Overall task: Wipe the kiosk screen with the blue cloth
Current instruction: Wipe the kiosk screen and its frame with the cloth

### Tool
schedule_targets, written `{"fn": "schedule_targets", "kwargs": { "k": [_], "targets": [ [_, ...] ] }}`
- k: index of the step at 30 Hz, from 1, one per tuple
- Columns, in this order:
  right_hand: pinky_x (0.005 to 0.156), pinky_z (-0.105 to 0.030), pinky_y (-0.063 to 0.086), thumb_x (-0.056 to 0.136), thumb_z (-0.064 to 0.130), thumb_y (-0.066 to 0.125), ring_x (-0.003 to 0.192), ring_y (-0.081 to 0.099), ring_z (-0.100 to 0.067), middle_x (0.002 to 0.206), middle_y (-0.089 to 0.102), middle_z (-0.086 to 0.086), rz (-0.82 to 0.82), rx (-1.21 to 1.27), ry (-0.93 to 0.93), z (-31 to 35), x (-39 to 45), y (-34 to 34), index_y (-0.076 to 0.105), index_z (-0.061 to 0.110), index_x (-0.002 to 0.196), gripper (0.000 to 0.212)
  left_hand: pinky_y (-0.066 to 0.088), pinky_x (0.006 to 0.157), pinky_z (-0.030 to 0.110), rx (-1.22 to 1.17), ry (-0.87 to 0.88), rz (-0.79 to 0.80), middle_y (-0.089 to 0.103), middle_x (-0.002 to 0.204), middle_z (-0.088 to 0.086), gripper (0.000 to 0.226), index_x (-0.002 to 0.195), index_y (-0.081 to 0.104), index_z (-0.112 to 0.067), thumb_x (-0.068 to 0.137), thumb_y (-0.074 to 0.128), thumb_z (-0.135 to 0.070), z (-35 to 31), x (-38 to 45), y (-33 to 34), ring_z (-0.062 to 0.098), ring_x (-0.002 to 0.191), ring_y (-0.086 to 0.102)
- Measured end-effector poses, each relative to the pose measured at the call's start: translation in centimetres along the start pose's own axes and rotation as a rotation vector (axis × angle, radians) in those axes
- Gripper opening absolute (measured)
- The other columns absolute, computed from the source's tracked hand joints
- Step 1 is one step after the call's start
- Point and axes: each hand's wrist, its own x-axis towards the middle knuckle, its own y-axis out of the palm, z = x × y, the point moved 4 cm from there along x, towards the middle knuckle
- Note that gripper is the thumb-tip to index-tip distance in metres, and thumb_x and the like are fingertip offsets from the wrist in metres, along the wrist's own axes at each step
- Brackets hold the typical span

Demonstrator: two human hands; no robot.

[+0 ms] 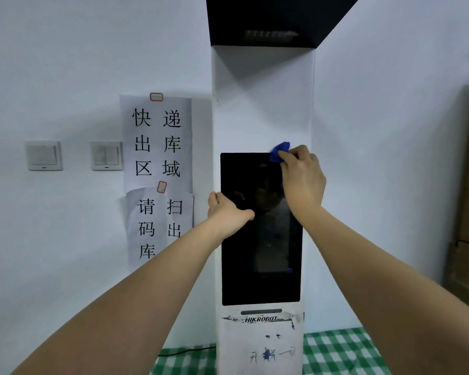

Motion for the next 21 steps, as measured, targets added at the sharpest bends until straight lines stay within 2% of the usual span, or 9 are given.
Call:
{"fn": "schedule_targets", "kwargs": {
  "k": [6,7,10,12,14,16,18,19,21],
  "targets": [
    [0.04,-0.024,0.033,0.063,0.002,0.076,0.073,0.056,-0.031,0.091,0.062,-0.008,0.064,-0.142,-0.558,0.4,-2.1,0.4,0.071,0.014,0.098,0.037,0.033,0.113,0.038,0.004,-0.01,-0.007,0.0,0.158,0.0,0.089,0.15,0.011,-0.003,0.083,0.064,-0.03,-0.1,0.2,0.1,0.026,0.139,0.03],
    [0.041,-0.025,0.033,0.065,0.002,0.075,0.075,0.057,-0.032,0.092,0.062,-0.009,0.064,-0.15,-0.538,-0.1,-1.5,0.1,0.071,0.014,0.099,0.036,0.032,0.113,0.037,0.007,-0.014,-0.007,-0.001,0.158,0.001,0.089,0.15,0.01,-0.004,0.084,0.064,-0.031,-0.1,0.2,0.1,0.026,0.14,0.029],
    [0.045,-0.027,0.035,0.075,0.001,0.069,0.084,0.055,-0.031,0.099,0.06,-0.007,-0.004,-0.112,-0.141,-1.3,0.0,-0.4,0.069,0.017,0.106,0.035,0.032,0.113,0.038,0.001,-0.012,-0.009,0.0,0.158,0.0,0.088,0.15,0.012,-0.005,0.084,0.064,-0.032,-0.1,0.1,0.1,0.026,0.139,0.03],
    [0.048,-0.028,0.034,0.08,0.001,0.065,0.086,0.054,-0.03,0.102,0.059,-0.008,-0.006,-0.032,0.008,-0.8,-0.5,0.0,0.067,0.017,0.111,0.035,0.031,0.114,0.039,-0.005,-0.009,-0.005,-0.001,0.158,-0.001,0.088,0.15,0.011,-0.005,0.085,0.064,-0.032,-0.1,0.1,0.1,0.026,0.14,0.028],
    [0.046,-0.026,0.031,0.074,-0.001,0.069,0.08,0.055,-0.03,0.096,0.06,-0.009,0.014,-0.031,-0.123,0.1,-1.8,0.6,0.069,0.015,0.104,0.034,0.031,0.114,0.039,-0.011,-0.006,-0.006,-0.001,0.158,-0.001,0.089,0.15,0.011,-0.005,0.084,0.065,-0.031,0.0,0.2,0.1,0.026,0.14,0.028],
    [0.042,-0.023,0.029,0.066,-0.002,0.07,0.072,0.055,-0.03,0.088,0.061,-0.009,0.029,-0.121,-0.428,0.4,-2.8,0.7,0.07,0.012,0.096,0.033,0.032,0.114,0.039,-0.015,-0.003,-0.007,-0.001,0.158,-0.001,0.09,0.15,0.011,-0.005,0.083,0.066,-0.03,0.0,0.1,0.1,0.026,0.14,0.029],
    [0.039,-0.025,0.032,0.069,0.003,0.059,0.069,0.057,-0.03,0.086,0.062,-0.009,0.04,-0.182,-0.621,0.1,-2.3,0.1,0.071,0.012,0.094,0.029,0.033,0.113,0.038,-0.02,0.0,-0.001,-0.002,0.158,-0.002,0.09,0.15,0.011,-0.006,0.083,0.066,-0.03,0.0,0.0,0.2,0.026,0.139,0.03],
    [0.04,-0.026,0.034,0.071,0.007,0.055,0.072,0.057,-0.031,0.088,0.062,-0.009,0.056,-0.193,-0.609,-0.2,-1.5,-0.3,0.071,0.013,0.095,0.03,0.033,0.113,0.037,-0.018,0.002,0.003,-0.002,0.158,-0.002,0.09,0.15,0.011,-0.006,0.084,0.065,-0.03,0.0,-0.1,0.1,0.025,0.14,0.03],
    [0.045,-0.029,0.035,0.077,0.005,0.057,0.085,0.055,-0.032,0.099,0.06,-0.009,0.07,-0.218,-0.361,-1.5,0.3,-0.7,0.068,0.016,0.104,0.031,0.032,0.113,0.036,-0.009,0.003,0.013,-0.002,0.158,-0.002,0.089,0.15,0.011,-0.006,0.084,0.065,-0.03,0.1,-0.2,0.1,0.025,0.14,0.03]
  ]
}}
